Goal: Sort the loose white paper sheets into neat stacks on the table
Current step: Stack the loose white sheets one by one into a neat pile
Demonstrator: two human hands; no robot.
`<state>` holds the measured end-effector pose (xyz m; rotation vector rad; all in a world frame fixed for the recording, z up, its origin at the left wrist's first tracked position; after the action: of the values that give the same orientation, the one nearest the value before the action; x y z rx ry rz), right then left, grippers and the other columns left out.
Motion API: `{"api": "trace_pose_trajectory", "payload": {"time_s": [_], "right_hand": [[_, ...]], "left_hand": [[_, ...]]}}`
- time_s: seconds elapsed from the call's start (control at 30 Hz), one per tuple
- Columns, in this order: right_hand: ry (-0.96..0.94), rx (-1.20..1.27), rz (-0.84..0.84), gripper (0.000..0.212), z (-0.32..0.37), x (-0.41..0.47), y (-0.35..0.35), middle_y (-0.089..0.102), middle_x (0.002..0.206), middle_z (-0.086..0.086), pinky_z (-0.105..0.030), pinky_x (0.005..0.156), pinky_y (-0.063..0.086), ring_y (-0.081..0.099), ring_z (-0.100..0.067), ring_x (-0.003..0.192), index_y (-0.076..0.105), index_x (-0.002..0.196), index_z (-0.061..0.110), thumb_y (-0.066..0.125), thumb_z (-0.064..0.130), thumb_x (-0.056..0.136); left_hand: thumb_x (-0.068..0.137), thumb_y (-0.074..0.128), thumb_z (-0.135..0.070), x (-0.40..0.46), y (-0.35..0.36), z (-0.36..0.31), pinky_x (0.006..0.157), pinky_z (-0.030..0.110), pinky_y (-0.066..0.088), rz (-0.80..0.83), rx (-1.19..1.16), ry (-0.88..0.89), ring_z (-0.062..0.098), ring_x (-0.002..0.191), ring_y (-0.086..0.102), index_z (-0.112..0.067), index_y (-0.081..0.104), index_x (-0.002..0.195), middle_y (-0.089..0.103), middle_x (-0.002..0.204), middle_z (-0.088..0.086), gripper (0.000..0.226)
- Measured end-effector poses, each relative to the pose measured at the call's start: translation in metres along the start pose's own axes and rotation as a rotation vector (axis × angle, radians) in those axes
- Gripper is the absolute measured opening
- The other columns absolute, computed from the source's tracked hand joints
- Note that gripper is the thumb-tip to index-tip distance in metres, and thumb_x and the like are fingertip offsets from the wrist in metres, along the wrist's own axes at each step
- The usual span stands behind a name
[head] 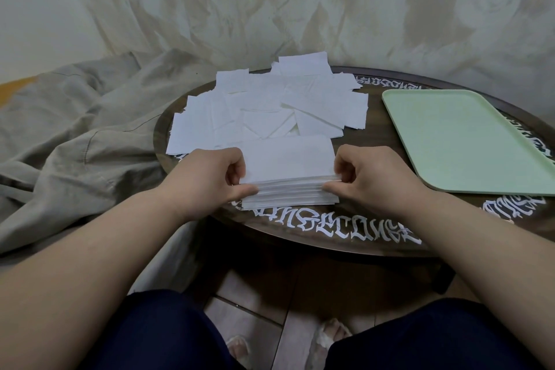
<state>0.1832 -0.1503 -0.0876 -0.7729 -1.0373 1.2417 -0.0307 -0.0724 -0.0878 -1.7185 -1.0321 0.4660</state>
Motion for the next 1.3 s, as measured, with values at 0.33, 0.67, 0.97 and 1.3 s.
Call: {"api": "trace_pose_trajectory", "payload": {"time_s": [0.33, 0.67, 0.97, 1.3], "right_hand": [[-0.019, 0.036, -0.032, 0.025, 0.002, -0.001, -0.001, 0.056, 0.07, 0.012, -0.027, 0.064, 0.044, 0.054, -0.009, 0.068, 0.051, 0.083, 0.025, 0.069, 0.042, 0.081], [-0.098, -0.007, -0.148, 0.028, 0.006, 0.002, -0.007, 0.049, 0.095, 0.007, -0.027, 0.07, 0.04, 0.051, -0.012, 0.078, 0.064, 0.1, 0.021, 0.07, 0.038, 0.079], [-0.172, -0.118, 0.013, 0.017, 0.014, 0.005, 0.012, 0.055, 0.089, 0.007, -0.029, 0.071, 0.041, 0.055, -0.017, 0.09, 0.064, 0.084, 0.021, 0.065, 0.037, 0.084], [-0.096, -0.062, 0.183, 0.045, 0.007, 0.009, 0.033, 0.036, 0.15, 0.005, -0.022, 0.108, 0.025, 0.029, -0.009, 0.139, 0.046, 0.139, 0.024, 0.045, 0.04, 0.097]], "left_hand": [[0.072, 0.081, -0.03, 0.0, 0.0, -0.001, 0.063, 0.021, 0.046, 0.006, 0.0, 0.024, 0.003, 0.061, 0.055, -0.026, 0.052, 0.069, 0.058, 0.063, -0.012, 0.029], [0.085, 0.036, -0.054, 0.009, 0.0, -0.013, 0.09, 0.027, 0.037, -0.096, 0.076, 0.143, 0.019, 0.111, 0.053, -0.027, 0.069, 0.11, 0.057, 0.125, -0.005, 0.049], [0.083, 0.032, -0.049, 0.008, 0.025, -0.008, 0.11, 0.032, 0.026, 0.175, 0.179, 0.112, 0.018, 0.134, 0.032, -0.039, 0.047, 0.136, 0.038, 0.147, -0.004, 0.056], [0.1, 0.041, -0.032, 0.008, 0.035, -0.012, 0.112, 0.022, 0.014, 0.251, 0.17, 0.144, 0.014, 0.142, 0.019, -0.042, 0.034, 0.142, 0.02, 0.156, -0.005, 0.044]]}}
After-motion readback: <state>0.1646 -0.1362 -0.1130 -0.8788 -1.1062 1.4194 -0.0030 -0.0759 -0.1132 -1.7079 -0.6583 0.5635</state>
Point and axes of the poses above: each hand's wrist, its own x-axis towards the middle knuckle, its own y-axis out of the palm, z = x × y, the point moved 7 cm from there along x, towards the middle knuckle
